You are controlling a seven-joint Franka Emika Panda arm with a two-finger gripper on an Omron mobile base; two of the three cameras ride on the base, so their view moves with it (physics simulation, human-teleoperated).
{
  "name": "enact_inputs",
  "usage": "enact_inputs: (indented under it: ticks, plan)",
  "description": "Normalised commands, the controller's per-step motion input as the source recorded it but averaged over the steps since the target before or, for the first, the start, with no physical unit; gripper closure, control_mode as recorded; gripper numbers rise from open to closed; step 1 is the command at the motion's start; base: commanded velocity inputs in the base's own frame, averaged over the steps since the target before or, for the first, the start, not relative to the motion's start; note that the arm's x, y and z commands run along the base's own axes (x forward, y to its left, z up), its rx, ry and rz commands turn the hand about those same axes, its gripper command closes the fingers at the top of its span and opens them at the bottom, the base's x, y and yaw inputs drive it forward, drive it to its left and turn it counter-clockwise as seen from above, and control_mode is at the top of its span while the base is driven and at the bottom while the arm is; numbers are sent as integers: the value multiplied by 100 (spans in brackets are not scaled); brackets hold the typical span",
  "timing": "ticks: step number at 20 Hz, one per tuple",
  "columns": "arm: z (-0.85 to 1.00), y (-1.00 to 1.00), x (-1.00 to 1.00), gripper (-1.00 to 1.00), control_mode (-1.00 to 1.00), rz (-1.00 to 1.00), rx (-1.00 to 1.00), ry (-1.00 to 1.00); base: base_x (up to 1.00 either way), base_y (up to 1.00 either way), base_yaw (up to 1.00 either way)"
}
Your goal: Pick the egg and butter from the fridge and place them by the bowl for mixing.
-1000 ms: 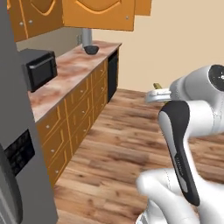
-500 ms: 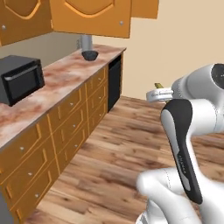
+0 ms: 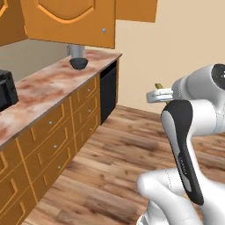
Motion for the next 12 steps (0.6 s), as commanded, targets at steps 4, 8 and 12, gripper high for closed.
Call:
enact_inputs:
  ticks: [4,8,12]
  plan:
    - [0,0,0,100,100,0,0,0,79,-100,19]
    - [0,0,0,100,100,0,0,0,97,-100,28]
    - [0,0,0,100,100,0,0,0,91,-100,32]
